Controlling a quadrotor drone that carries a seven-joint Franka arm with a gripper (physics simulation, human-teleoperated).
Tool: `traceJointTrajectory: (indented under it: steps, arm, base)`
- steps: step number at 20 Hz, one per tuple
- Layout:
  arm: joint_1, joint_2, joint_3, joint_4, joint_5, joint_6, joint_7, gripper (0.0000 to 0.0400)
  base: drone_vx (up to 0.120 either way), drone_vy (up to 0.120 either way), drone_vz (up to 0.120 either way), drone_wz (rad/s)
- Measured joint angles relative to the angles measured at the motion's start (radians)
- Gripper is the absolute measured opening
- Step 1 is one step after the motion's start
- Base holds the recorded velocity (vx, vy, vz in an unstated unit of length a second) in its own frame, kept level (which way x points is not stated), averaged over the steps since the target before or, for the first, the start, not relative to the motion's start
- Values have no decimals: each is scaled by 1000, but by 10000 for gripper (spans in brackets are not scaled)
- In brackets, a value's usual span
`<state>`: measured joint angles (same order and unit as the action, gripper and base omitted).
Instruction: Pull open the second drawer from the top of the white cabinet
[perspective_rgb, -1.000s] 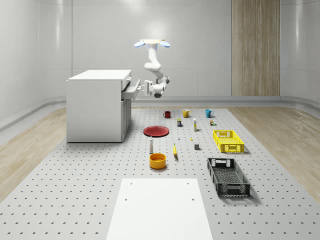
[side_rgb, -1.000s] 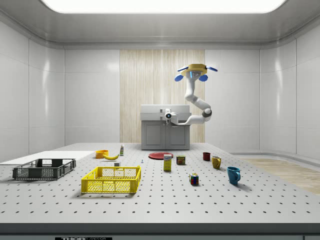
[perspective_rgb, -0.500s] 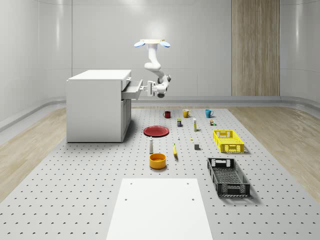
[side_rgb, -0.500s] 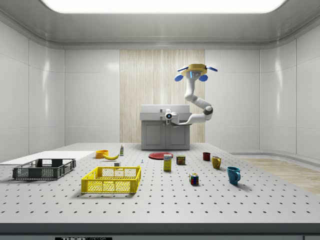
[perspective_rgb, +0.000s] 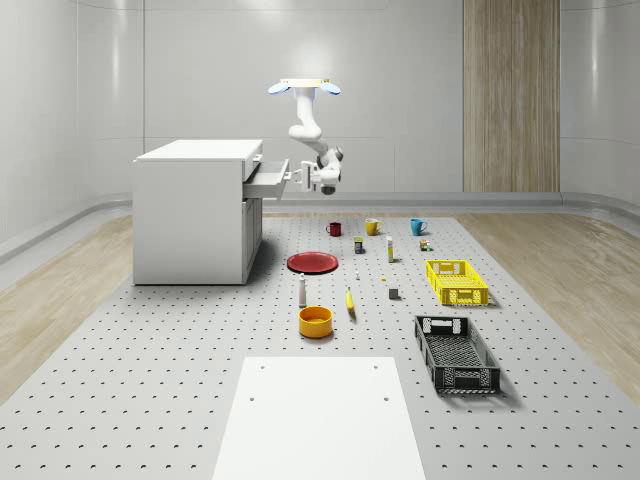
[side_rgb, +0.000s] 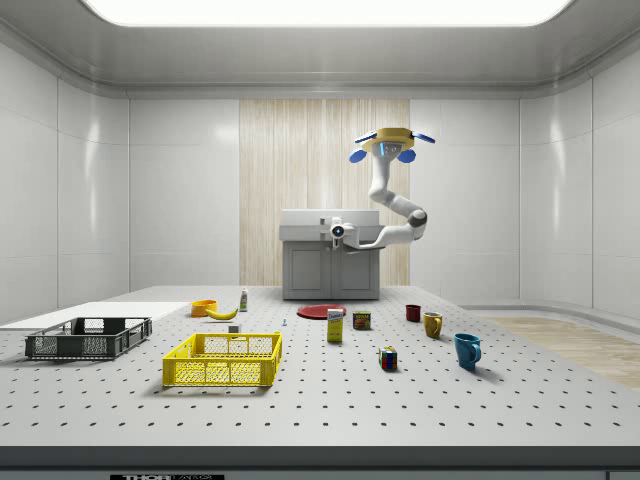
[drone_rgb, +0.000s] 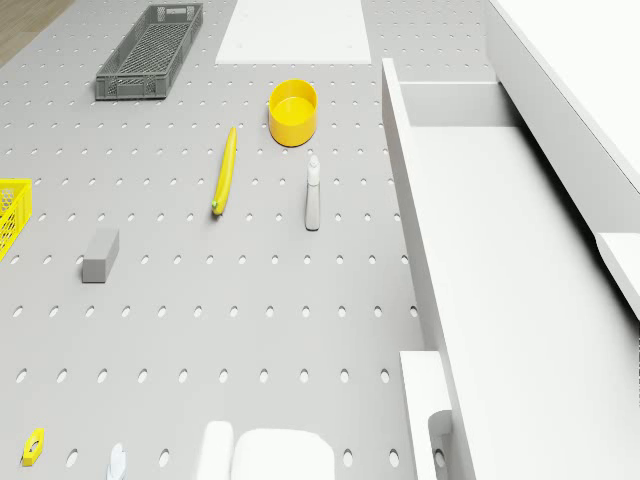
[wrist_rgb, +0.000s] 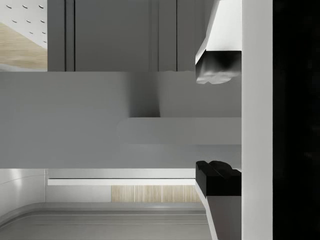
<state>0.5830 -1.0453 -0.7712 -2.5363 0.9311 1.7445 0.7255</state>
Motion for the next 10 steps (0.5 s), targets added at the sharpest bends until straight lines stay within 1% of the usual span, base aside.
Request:
traceJointTrajectory:
  steps: [2,4,10]
  arm:
    - [5,-4,-3,-1,-4,5,1,268]
    - [12,-8,2,-6,-1,17,1,281]
    - [31,-17,27,-27,18,59,0,296]
  base:
    - [0,0,0,0]
    - [0,0,0,0]
    - [0,0,0,0]
